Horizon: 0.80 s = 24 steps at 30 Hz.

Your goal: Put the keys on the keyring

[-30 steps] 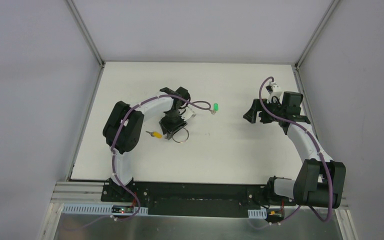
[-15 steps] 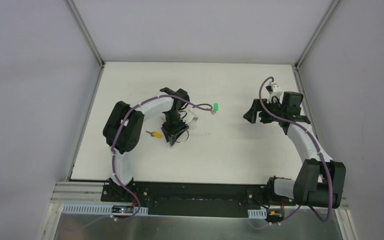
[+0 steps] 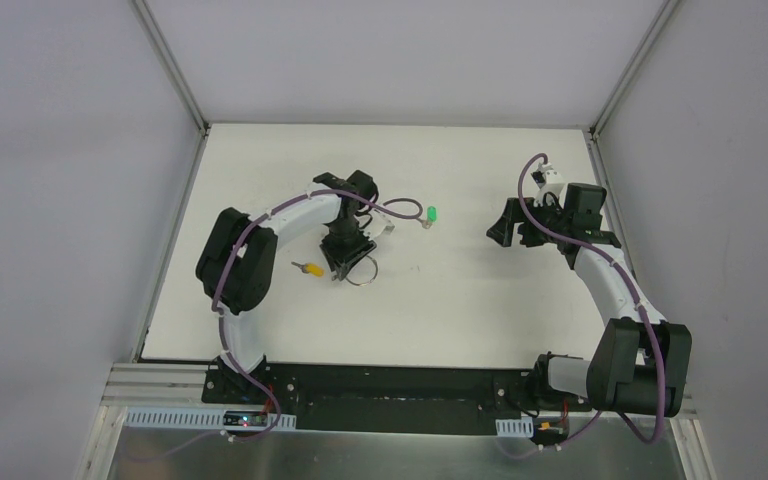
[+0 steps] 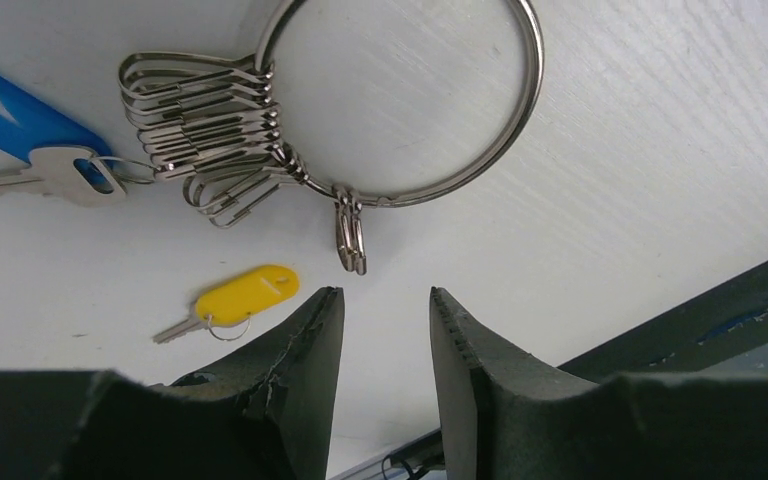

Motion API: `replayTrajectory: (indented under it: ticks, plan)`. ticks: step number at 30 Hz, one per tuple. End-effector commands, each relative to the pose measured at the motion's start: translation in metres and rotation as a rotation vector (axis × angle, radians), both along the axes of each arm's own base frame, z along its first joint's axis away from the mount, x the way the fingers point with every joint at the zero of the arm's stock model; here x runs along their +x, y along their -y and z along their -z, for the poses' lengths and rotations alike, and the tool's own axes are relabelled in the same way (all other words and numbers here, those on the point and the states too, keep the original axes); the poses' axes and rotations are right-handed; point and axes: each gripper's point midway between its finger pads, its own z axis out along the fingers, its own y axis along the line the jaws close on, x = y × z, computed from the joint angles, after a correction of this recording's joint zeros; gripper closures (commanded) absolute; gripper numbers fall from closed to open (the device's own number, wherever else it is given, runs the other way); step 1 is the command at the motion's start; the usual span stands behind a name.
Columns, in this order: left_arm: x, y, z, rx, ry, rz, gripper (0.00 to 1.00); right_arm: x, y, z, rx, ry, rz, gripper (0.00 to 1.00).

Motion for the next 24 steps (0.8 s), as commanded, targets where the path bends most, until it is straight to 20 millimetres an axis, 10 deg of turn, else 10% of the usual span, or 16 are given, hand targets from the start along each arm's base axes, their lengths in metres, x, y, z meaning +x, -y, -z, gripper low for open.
replayTrajectory:
  ticks: [1, 24]
  plan:
    - [0.010, -0.013, -0.002, 0.042, 0.047, -0.003, 0.62, 0.001, 0.002, -0.004, -0.008, 0.020, -0.010, 0.02]
    - [0.005, -0.023, 0.032, 0.115, -0.001, -0.016, 0.84, 0.001, 0.001, 0.000, -0.006, 0.002, -0.015, 0.02]
